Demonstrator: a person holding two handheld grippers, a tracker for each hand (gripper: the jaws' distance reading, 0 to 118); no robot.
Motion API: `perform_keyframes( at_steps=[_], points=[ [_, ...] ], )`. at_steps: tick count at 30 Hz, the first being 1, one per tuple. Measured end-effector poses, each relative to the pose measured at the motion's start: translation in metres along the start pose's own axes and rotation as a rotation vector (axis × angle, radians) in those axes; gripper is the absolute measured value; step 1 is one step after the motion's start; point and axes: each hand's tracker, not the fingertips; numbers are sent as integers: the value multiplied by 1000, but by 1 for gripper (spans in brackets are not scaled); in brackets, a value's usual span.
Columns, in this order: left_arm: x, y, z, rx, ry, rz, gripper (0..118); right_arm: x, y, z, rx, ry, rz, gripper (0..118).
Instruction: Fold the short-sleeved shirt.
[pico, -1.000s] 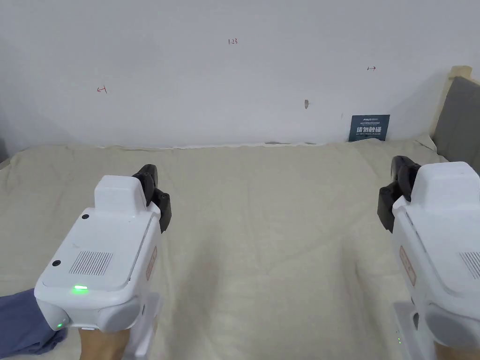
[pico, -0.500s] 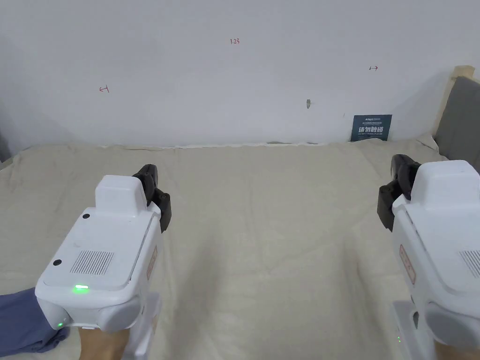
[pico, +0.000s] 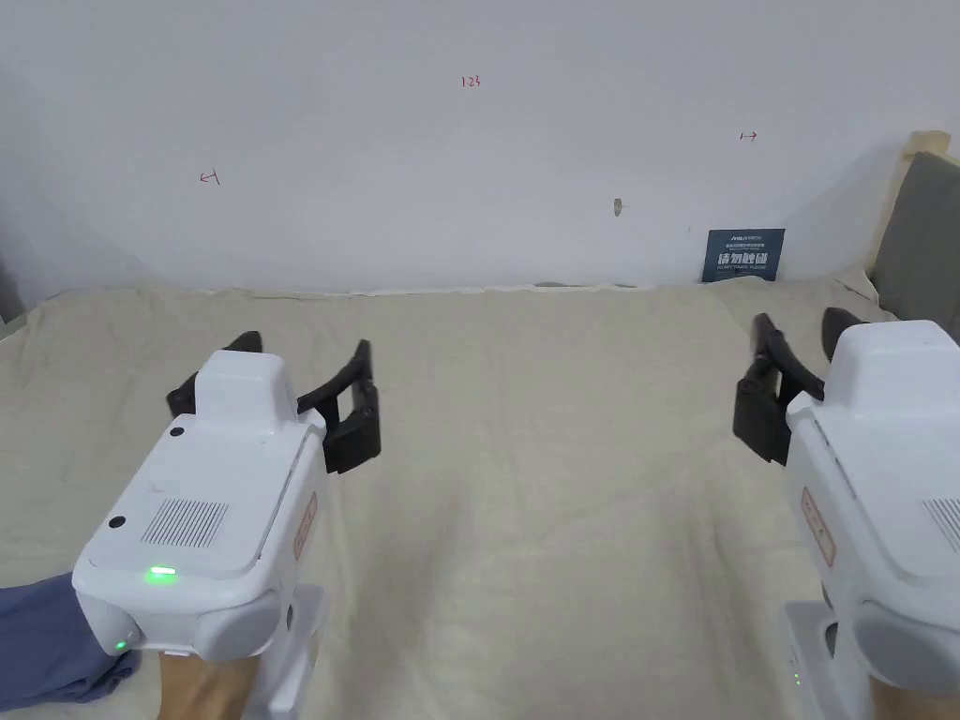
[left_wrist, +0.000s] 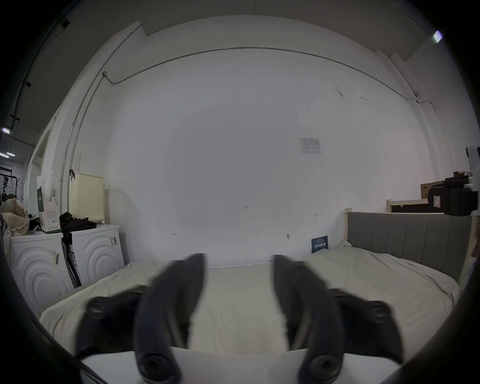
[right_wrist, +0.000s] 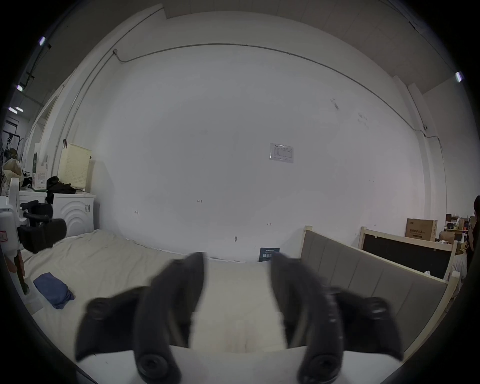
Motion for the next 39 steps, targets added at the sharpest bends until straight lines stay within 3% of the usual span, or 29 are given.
perform_keyframes(
  at_steps=[2, 3, 4, 39],
  points=[
    [0, 0, -1, -4, -8, 10, 115, 1, -1, -1, -7, 2, -14, 90],
    [0, 0, -1, -3, -11, 11, 118, 1, -1, -2, -9, -1, -19, 114],
    [0, -1, 0, 0, -9, 11, 118, 1, -1, -2, -9, -2, -22, 118],
    [-4, -1, 9, 32, 19, -15, 118, -10, 1, 1, 4, 12, -27, 118]
  ],
)
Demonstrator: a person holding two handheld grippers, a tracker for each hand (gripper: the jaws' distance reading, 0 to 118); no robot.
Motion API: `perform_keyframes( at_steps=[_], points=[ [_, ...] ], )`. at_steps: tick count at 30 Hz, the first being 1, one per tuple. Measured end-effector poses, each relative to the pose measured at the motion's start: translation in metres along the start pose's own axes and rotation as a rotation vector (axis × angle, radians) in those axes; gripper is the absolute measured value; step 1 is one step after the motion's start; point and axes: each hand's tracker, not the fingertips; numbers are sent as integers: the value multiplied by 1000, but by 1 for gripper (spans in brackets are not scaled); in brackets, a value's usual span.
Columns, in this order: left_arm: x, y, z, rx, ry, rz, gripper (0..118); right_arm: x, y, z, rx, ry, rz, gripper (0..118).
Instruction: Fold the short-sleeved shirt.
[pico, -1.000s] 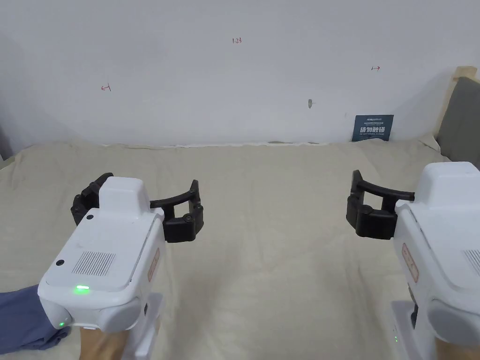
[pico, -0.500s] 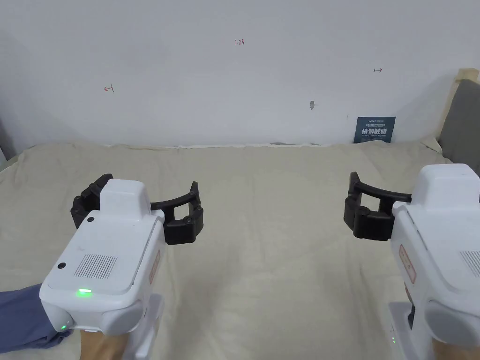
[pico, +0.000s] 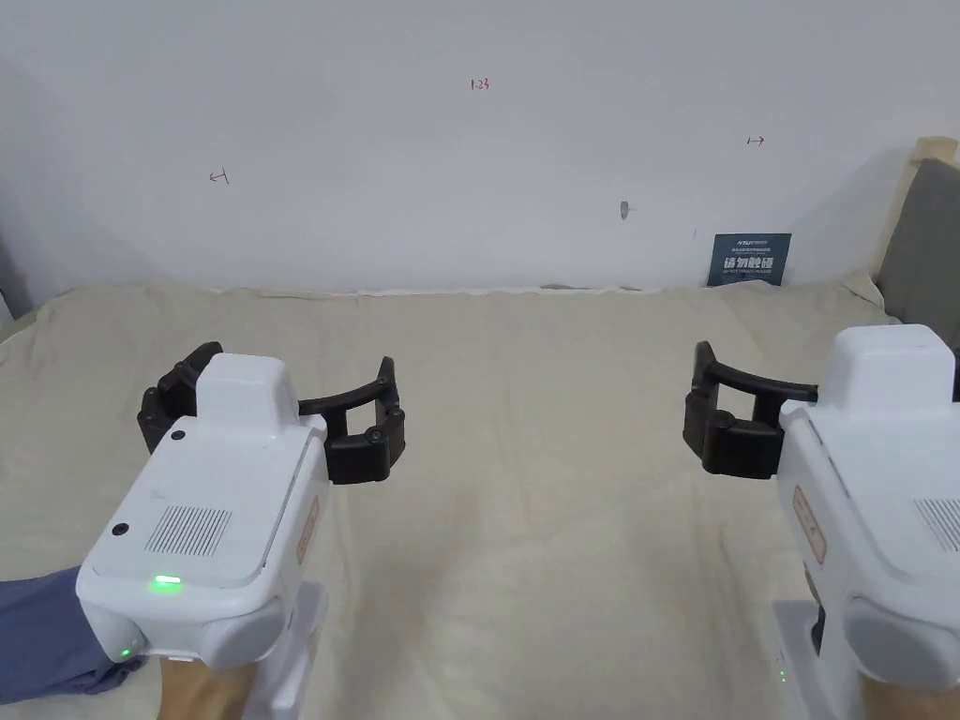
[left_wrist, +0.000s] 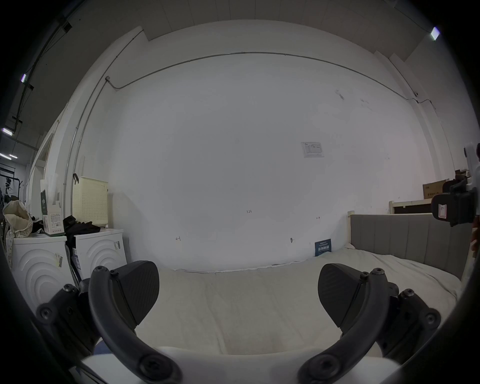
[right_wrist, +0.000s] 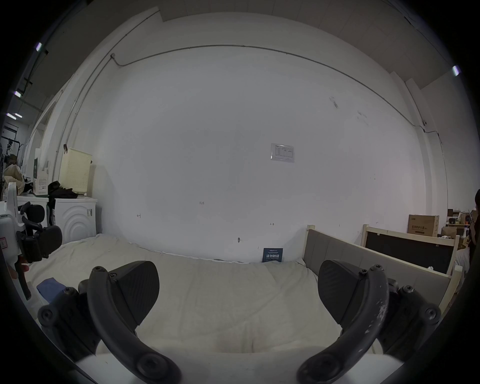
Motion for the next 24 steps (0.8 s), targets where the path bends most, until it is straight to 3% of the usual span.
perform_keyframes(
  at_steps=[24],
  points=[
    [-3, -1, 3, -4, -4, -10, 118, -3, 2, 2, 7, -23, 0, 118]
  ],
)
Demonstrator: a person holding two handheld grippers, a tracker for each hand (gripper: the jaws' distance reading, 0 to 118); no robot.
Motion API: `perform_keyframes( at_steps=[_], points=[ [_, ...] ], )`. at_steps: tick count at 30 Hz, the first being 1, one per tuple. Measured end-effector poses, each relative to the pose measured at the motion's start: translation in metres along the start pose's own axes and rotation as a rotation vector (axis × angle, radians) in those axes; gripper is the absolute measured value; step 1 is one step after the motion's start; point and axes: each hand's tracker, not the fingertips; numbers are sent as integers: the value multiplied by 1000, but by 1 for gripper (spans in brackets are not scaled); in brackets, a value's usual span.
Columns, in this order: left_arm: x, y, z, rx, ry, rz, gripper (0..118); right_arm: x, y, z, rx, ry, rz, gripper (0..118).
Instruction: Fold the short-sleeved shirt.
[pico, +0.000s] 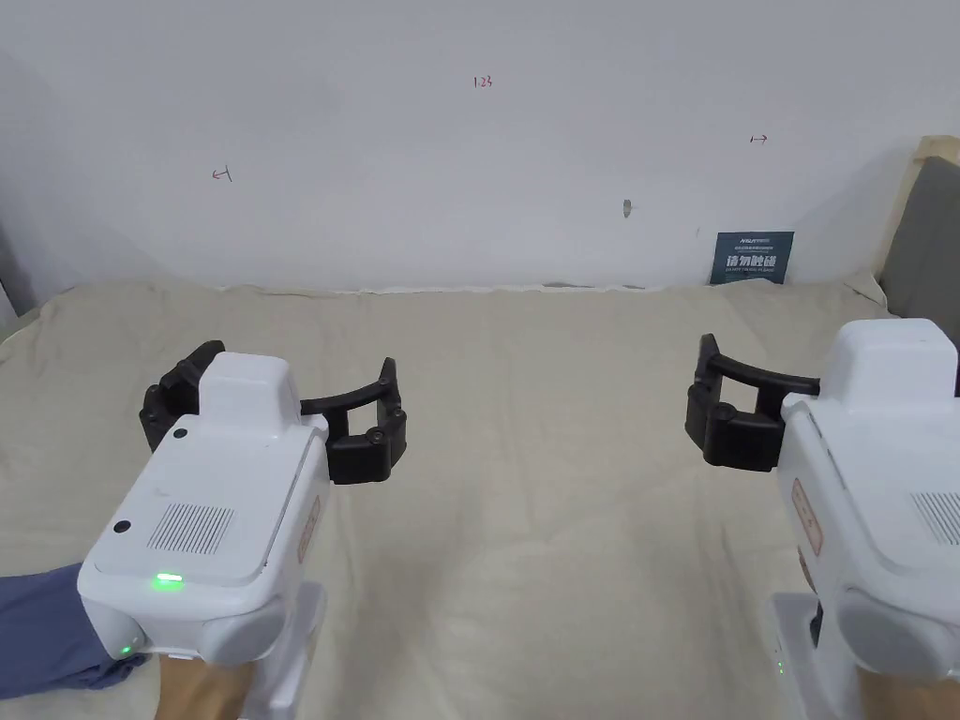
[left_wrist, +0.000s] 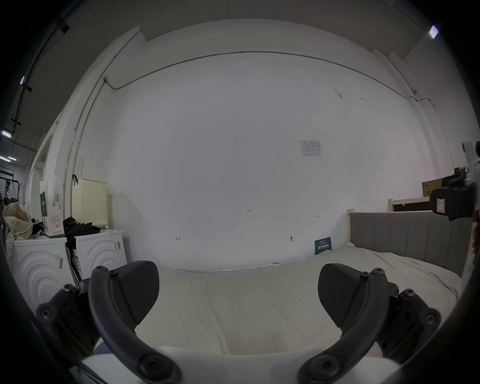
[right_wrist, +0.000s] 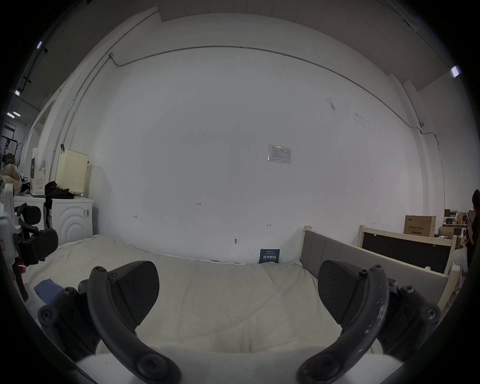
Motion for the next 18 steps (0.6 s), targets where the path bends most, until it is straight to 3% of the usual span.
perform_keyframes(
  at_steps=[12, 18],
  points=[
    [-3, 0, 1, 3, -4, 4, 118, -2, -1, -2, -52, -54, 3, 118],
    [-6, 1, 1, 3, -2, 11, 118, -2, 11, -6, -243, -120, -103, 118]
  ],
)
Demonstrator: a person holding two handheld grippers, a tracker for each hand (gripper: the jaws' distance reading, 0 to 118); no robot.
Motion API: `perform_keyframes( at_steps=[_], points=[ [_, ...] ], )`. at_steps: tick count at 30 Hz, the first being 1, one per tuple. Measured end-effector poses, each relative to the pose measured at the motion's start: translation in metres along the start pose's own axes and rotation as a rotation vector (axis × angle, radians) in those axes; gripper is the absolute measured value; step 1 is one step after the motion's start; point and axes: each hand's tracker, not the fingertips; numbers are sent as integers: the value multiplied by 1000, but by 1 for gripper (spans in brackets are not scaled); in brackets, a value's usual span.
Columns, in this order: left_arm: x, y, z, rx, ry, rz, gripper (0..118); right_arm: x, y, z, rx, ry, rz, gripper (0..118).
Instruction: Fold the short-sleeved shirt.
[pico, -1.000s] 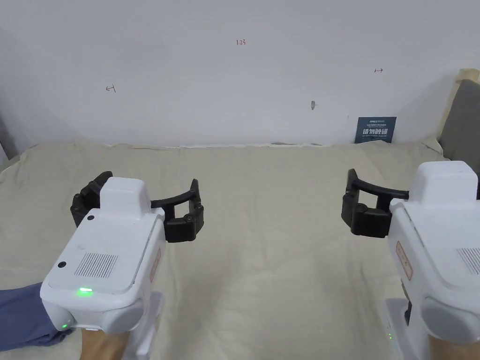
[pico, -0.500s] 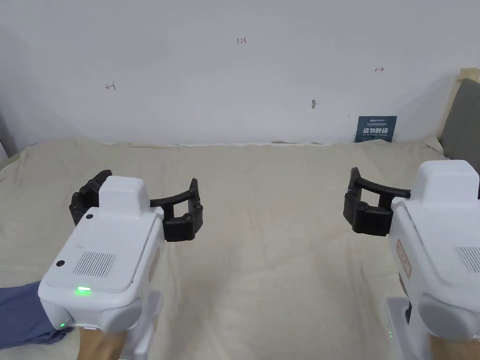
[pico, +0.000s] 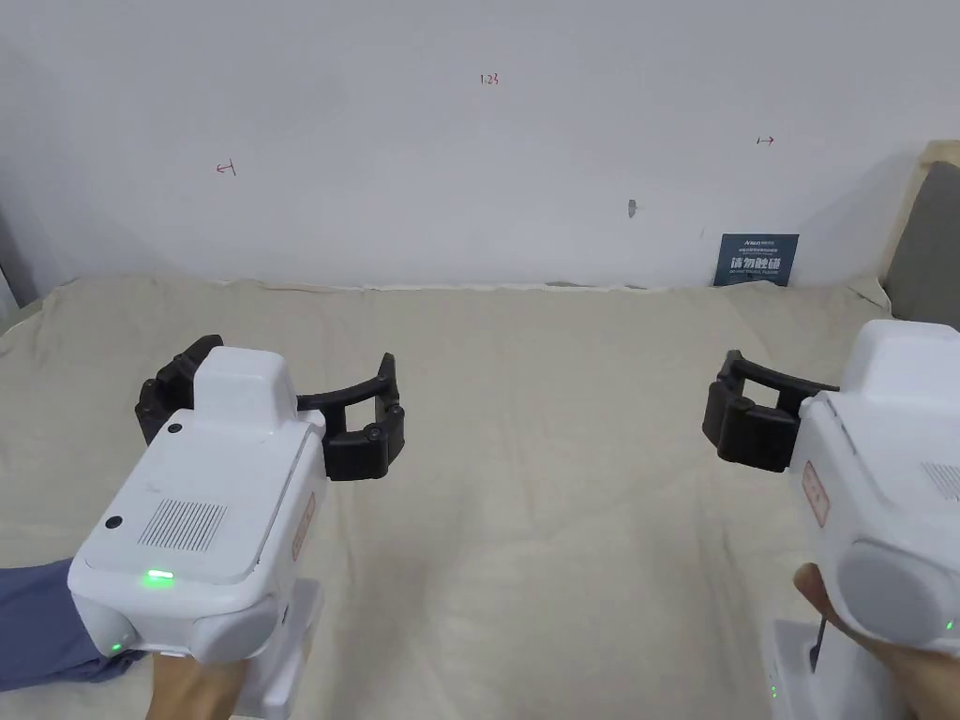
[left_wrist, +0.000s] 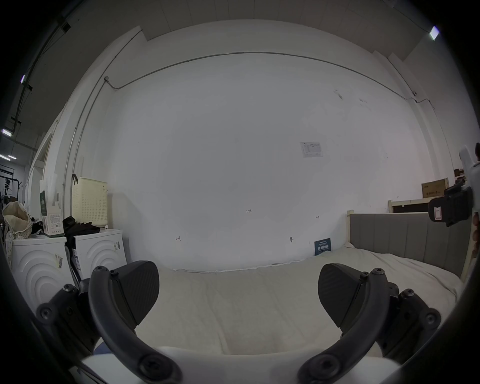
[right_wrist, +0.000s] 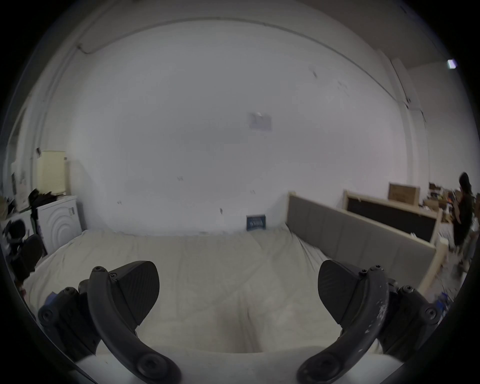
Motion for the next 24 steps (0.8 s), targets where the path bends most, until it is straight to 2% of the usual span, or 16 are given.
perform_keyframes(
  at_steps=[3, 6, 12, 14, 17, 19, 24],
  points=[
    [-2, 1, 0, 0, 4, 11, 118, -2, 11, -1, -136, -68, -45, 118],
    [-4, 1, -1, 3, 5, 17, 118, -1, 17, -3, -222, -54, -70, 118],
    [-7, 1, 0, 6, 14, 13, 118, -3, 14, -4, -219, -50, -103, 118],
    [-8, 1, 1, 4, 17, 14, 118, -6, 12, -4, -208, -52, -93, 118],
    [-8, 1, 2, 4, 20, 14, 118, -7, 9, -9, -188, -5, -72, 118],
    [-9, 1, 3, 5, 21, 13, 118, -10, 7, -8, -176, -19, -49, 118],
    [-10, 1, 4, 4, 21, 9, 118, -12, 5, -9, -196, -9, -71, 118]
  ],
)
